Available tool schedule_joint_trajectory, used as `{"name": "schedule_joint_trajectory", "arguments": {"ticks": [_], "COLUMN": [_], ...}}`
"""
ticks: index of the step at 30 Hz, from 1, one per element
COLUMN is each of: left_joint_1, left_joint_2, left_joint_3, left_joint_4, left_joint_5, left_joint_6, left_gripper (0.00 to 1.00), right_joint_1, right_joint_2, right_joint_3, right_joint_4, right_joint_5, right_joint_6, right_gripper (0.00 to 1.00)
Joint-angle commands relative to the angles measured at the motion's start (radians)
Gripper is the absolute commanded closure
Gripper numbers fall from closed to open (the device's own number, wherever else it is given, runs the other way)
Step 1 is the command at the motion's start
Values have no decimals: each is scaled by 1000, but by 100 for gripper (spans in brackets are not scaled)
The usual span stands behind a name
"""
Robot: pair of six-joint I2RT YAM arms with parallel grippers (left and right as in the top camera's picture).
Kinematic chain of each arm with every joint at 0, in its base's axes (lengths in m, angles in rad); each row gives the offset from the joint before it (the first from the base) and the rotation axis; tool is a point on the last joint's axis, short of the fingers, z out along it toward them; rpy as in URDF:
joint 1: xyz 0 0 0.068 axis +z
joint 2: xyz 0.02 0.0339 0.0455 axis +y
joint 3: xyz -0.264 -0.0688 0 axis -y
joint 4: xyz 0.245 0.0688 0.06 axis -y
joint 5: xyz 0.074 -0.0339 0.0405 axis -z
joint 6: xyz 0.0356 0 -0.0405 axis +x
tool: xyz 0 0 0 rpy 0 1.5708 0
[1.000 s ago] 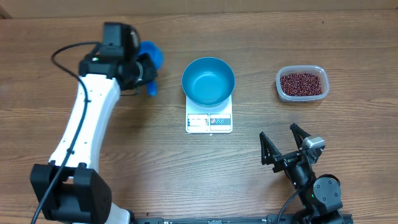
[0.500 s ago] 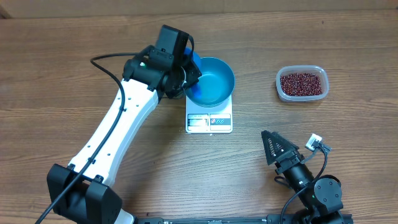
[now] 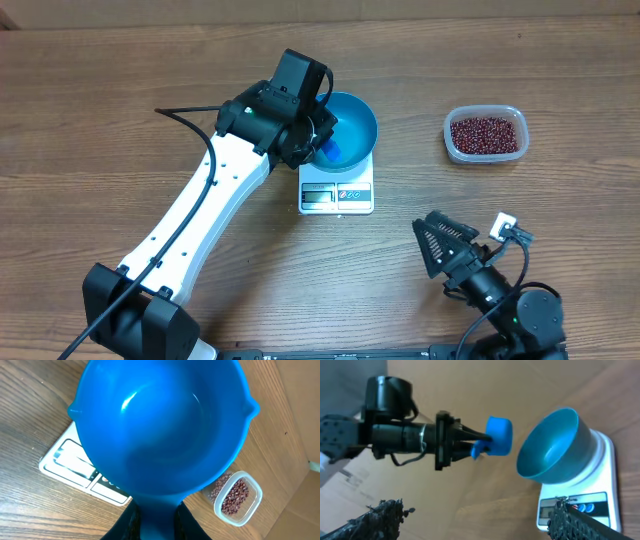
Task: Scoop item into bowl and weigh 150g on scale
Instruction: 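Lift the blue scoop over the bowl and bring the right gripper toward it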
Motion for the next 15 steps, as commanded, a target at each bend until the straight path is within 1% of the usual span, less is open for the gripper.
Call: {"name": "schedule_joint_trajectory", "arguments": {"ticks": [1,3,4,5,6,7,10,12,15], "left_joint_1": [-3,-3,-3,-3,-3,-3,-3,-3,-3], "left_joint_2": [-18,-18,-18,-18,-18,-18,-18,-18,-18], "left_joint_3": [25,25,25,25,25,25,25,25,25], "left_joint_4": [0,0,0,0,0,0,0,0,0], "left_joint_5": [-36,-39,-39,-39,-39,-38,-38,-35,-35], "left_joint_6": [-32,-31,-31,-32,-32,-46,-63,-65,-65], "left_gripper": [96,96,96,96,96,96,96,96,96], "right_joint_1": [1,1,5,25,55,92,158,198,227], "right_joint_2": [161,308,414,546,651,745,896,1004,1110], "right_joint_3": [129,202,253,314,363,405,466,505,523], "right_joint_4": [-5,-5,-5,-2,6,29,95,146,247], "right_joint_5": [-19,-39,-45,-45,-43,-42,-21,3,5], "right_joint_6": [-119,-154,-162,-172,-201,-227,-243,-243,-243], "right_gripper": [7,8,9,12,18,21,25,30,35]}}
